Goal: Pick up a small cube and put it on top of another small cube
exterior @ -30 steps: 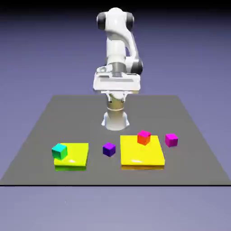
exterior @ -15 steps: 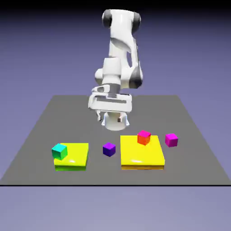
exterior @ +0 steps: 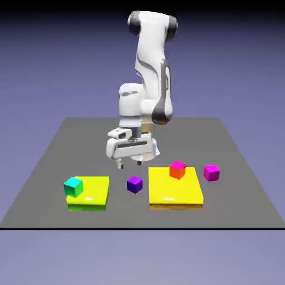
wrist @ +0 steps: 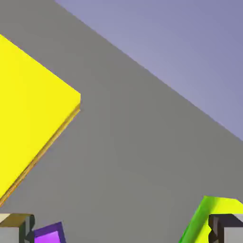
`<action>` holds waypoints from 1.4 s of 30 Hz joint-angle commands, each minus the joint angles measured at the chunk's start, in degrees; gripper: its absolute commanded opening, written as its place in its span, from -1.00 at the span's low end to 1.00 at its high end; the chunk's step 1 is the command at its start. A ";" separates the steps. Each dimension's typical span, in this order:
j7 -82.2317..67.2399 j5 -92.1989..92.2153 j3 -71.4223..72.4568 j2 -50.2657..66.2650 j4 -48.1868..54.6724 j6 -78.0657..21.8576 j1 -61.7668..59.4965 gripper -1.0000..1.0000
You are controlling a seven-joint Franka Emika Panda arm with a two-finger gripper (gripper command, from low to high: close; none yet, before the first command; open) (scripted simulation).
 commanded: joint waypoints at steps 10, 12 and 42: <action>-24.92 13.93 10.92 6.06 -2.26 -2.11 -10.73 0.00; -27.93 15.61 12.24 6.79 -2.53 -2.36 -12.02 0.00; 23.00 -56.59 -13.94 27.38 -1.40 18.73 -4.85 0.00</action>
